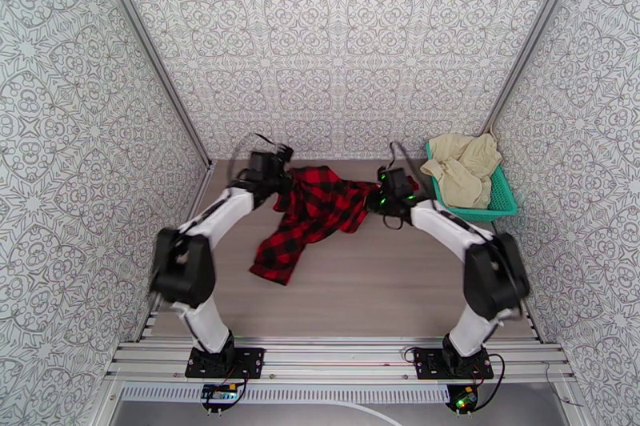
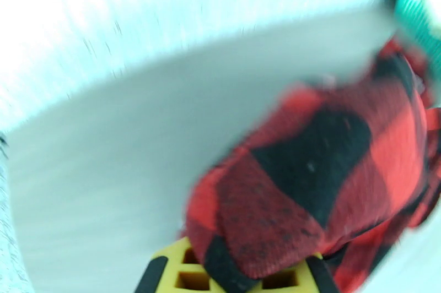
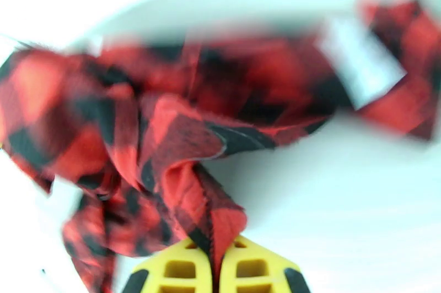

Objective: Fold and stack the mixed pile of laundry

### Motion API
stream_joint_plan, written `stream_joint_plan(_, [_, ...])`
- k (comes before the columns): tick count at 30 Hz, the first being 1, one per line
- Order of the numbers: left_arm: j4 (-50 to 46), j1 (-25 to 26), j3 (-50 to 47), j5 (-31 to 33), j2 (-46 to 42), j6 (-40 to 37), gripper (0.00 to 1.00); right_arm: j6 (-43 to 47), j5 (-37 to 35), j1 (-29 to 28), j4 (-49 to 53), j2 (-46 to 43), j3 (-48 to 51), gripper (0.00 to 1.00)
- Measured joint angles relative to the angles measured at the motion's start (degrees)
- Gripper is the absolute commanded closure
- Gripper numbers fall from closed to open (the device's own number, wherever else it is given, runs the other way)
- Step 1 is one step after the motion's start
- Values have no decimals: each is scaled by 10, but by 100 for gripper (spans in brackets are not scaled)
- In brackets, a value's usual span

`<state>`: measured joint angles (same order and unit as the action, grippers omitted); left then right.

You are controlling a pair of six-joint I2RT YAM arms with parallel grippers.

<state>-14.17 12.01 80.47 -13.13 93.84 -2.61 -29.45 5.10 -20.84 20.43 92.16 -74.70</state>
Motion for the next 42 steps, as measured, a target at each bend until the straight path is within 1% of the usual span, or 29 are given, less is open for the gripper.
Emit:
stream_joint_plan(2, [3,-1,3,-25,-67,10,100,22,-16,12,5,-54,-13,100])
stream_joint_plan(5, [-5,-1,19,-52,-144,14,100,50,-38,36,14,-126,-38,100])
stream_joint_plan(8, [-28,-1,38,-66,-209,16,100,80,-65,50,23,-191,-65,100])
stream_joint_plan(12, [-66,-2,55,-72,-293,16,100,115,-93,50,35,-272,-91,100])
stream_joint_plan(14, [-94,-5,75,-74,-321,21,100,131,-105,50,46,-305,-112,100])
stream_joint_plan(17, [-136,-15,129,-83,-321,38,100,145,-107,50,68,-323,-153,100])
stream_joint_plan(20, [-160,-30,180,-108,-292,71,100,157,-106,50,95,-322,-200,100])
stream_joint_plan(23, [-167,-57,212,-153,-242,118,100,166,-107,49,132,-301,-248,100])
stream_joint_plan(26, [-162,-76,229,-189,-164,162,100,174,-110,49,160,-257,-285,100])
stream_joint_plan(28, [-153,-81,225,-203,-104,184,99,175,-115,52,168,-220,-289,100])
stream_joint_plan(29, [-145,-82,214,-207,-67,195,93,174,-115,56,173,-194,-287,100])
stream_joint_plan(31, [-128,-85,184,-214,-2,216,78,169,-112,70,172,-141,-265,100])
stream_joint_plan(33, [-110,-87,143,-213,59,237,59,158,-103,82,165,-84,-226,100])
stream_joint_plan(37, [-69,-93,37,-197,165,266,41,137,-79,97,160,48,-138,100])
stream_joint_plan(39, [-60,-94,-7,-186,185,273,36,129,-70,99,162,97,-109,100])
stream_joint_plan(42, [-59,-84,-50,-158,183,264,33,121,-58,100,164,133,-77,100])
